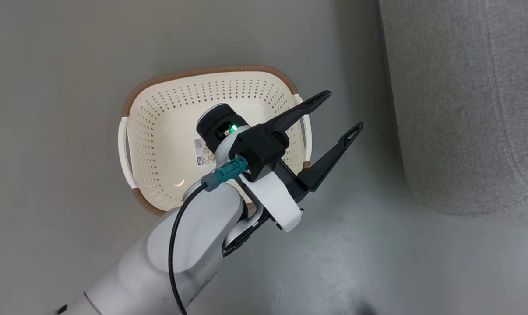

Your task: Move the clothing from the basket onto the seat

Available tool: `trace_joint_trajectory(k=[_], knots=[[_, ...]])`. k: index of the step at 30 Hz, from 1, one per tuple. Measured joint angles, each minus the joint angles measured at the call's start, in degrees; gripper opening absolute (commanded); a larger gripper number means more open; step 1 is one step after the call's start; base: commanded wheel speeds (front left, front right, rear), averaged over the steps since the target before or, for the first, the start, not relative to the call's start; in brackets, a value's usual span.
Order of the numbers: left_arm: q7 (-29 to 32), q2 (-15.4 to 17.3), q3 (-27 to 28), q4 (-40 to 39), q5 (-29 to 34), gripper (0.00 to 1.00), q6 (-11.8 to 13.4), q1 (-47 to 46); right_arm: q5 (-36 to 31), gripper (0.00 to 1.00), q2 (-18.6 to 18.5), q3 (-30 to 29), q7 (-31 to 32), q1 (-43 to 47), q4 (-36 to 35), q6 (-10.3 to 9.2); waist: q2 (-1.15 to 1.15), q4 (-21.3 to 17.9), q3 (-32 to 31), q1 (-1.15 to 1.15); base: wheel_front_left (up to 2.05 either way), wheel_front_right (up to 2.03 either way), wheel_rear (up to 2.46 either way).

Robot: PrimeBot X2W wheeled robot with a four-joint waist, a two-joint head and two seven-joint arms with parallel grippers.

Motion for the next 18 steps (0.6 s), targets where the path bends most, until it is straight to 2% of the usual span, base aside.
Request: trace_joint_trajectory(k=[18], knots=[[0.0,-0.5,0.2,-0.3,-1.5,1.00,0.0,5.5,2.7,1.00,4.0,3.6,0.0,14.5,-1.1,0.00,0.00,1.2,-12.9,0.00,0.00,0.00,0.00]])
